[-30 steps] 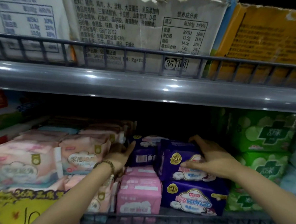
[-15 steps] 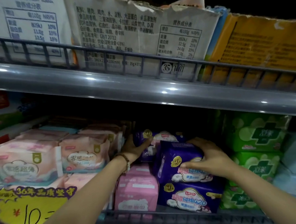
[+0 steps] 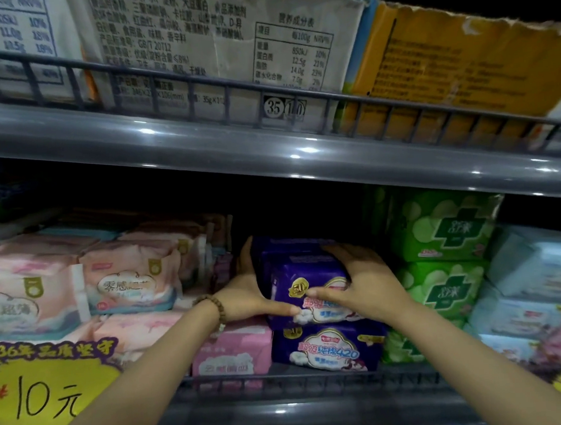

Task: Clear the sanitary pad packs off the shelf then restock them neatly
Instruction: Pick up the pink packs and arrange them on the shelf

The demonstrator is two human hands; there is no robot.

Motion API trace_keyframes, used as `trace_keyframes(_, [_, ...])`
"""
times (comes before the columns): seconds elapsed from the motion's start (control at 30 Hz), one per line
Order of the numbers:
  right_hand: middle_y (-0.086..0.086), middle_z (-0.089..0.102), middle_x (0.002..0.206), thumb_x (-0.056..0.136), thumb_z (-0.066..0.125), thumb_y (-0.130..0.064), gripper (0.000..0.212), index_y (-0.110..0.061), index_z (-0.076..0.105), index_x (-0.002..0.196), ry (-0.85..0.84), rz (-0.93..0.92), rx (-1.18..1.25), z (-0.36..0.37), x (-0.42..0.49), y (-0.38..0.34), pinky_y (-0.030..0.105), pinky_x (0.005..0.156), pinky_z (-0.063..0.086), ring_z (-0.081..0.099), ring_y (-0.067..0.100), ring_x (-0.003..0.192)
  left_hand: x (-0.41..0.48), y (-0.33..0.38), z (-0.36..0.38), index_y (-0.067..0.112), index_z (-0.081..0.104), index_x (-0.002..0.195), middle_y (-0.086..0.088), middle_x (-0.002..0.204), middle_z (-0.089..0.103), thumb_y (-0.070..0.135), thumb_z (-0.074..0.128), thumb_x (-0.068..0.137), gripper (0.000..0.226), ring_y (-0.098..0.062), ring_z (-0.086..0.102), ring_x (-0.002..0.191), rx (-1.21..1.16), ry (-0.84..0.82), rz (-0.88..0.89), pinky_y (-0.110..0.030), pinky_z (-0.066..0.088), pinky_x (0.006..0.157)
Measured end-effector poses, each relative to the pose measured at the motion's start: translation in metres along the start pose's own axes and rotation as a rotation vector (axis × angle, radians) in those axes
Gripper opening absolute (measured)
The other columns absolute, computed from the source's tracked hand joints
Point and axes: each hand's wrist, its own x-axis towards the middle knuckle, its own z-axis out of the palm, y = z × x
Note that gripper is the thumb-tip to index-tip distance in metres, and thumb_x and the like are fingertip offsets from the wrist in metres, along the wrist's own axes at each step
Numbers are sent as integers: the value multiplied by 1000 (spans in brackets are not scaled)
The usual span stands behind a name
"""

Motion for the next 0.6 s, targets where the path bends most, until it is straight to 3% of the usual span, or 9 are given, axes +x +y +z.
trace_keyframes(0.17, [-11, 41, 141, 81, 54, -61, 68, -29, 40, 139, 318, -33, 269, 10, -47, 17, 29, 108, 33, 37, 5, 131, 19, -1, -6, 29, -22, 145, 11, 152, 20, 42, 91, 46, 151, -3, 28, 133, -44, -76, -19, -26, 28, 112])
trace_keyframes(0.3, [-17, 32, 144, 83, 61, -55, 65, -35, 33, 139, 422, 82, 388, 26, -87, 34, 31, 109, 32, 28, -3, 136, 31, 3, -3, 39, -4, 147, 13, 150, 29, 44, 92, 43, 141, -5, 35, 133, -73, -140, -1, -36, 34, 112])
trace_keyframes(0.37, [-10, 32, 145, 83, 68, -42, 67, -31, 35, 139, 461, 86, 348, 35, -98, 37, 34, 112, 33, 28, 2, 138, 32, 6, 1, 42, 2, 146, 14, 150, 31, 54, 90, 39, 139, -2, 36, 131, -80, -146, 9, -34, 34, 112])
trace_keyframes(0.43, [-5, 35, 141, 77, 71, -34, 66, -27, 38, 135, 492, 93, 333, 41, -106, 39, 23, 113, 28, 29, 1, 136, 29, 8, 6, 39, -3, 148, 13, 151, 29, 60, 85, 45, 137, 1, 35, 130, -41, -123, 2, -26, 31, 111])
trace_keyframes(0.5, [-9, 42, 128, 74, 73, -37, 58, -26, 44, 122, 487, 146, 383, 45, -112, 39, 9, 106, 28, 37, -4, 124, 21, 7, 9, 31, -16, 148, 11, 153, 25, 52, 78, 63, 129, 0, 32, 128, 13, -79, -35, -16, 27, 104])
trace_keyframes(0.6, [-17, 53, 103, 69, 79, -35, 44, -33, 46, 97, 395, 287, 539, 55, -115, 41, 3, 77, 41, 55, -2, 94, 8, 5, 16, 28, -34, 142, 8, 154, 23, 51, 73, 69, 131, -2, 35, 130, 42, -53, -32, -11, 32, 97])
